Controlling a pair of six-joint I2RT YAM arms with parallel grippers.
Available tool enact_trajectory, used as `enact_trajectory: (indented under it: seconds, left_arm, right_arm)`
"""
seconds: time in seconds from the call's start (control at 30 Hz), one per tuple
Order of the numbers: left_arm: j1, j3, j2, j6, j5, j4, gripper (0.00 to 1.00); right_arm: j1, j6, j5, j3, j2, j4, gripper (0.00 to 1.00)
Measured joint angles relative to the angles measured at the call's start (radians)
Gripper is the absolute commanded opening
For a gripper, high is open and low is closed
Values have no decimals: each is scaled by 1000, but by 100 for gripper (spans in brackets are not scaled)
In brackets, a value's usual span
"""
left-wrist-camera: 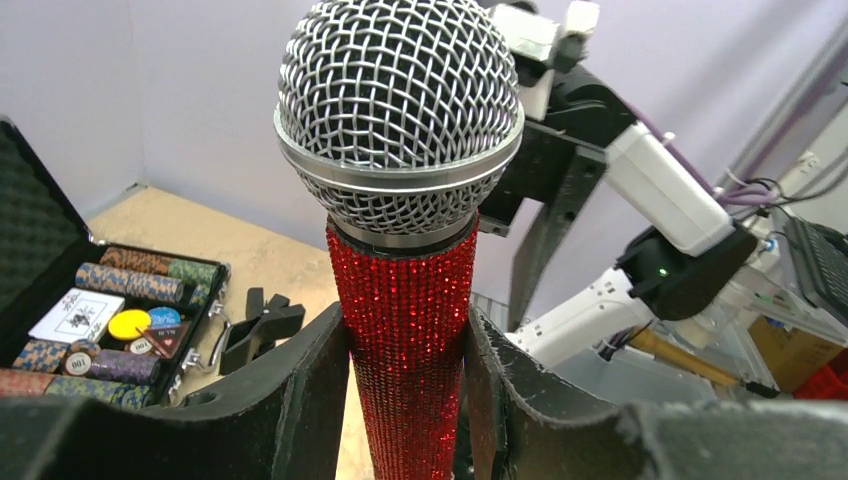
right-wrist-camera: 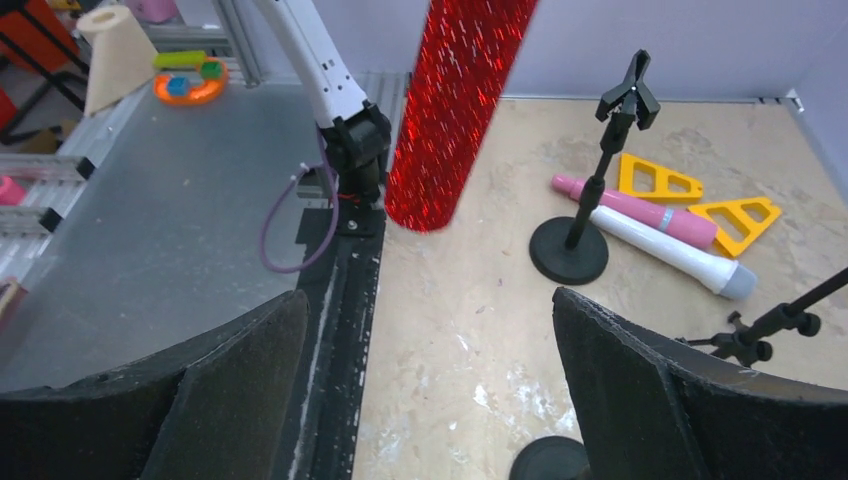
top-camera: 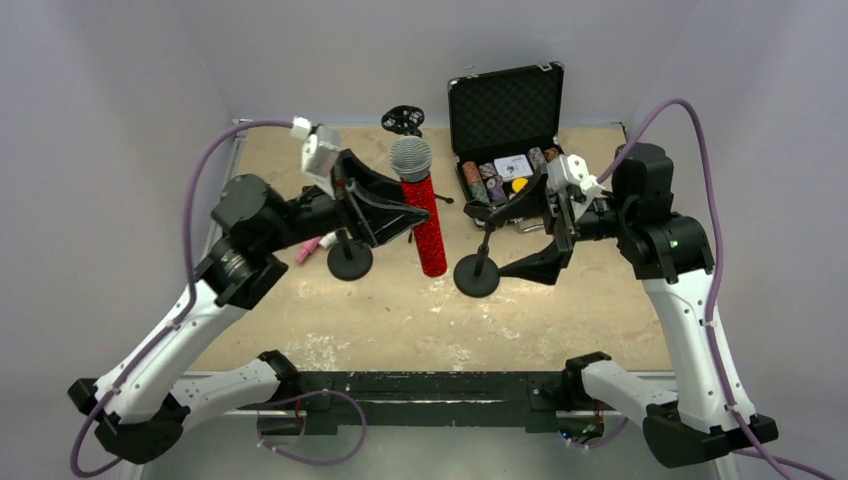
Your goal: Attach the microphones to the stand
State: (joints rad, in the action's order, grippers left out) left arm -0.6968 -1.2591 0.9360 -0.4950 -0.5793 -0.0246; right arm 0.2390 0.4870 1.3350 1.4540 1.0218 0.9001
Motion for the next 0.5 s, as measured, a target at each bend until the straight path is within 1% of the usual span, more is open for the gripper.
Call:
enact_trajectory:
  seconds: [0.17,0.33,0.43,0.5]
  left_arm:
    - [-97,-13,127,15,120,42,0]
    - [-190,-54,217,30,185,92,0]
    - [-231,-90,264,42,208,116,0]
    - [-250,-111,285,48,226,126,0]
  right_arm:
    - [23,-191,-2,-7,16,-145,95]
    - [31,-343,-18,-55,5,-272,93]
    - [31,-411,-43,-74,12,-323,87]
    - [32,-460,-58,-97,13,-364,78]
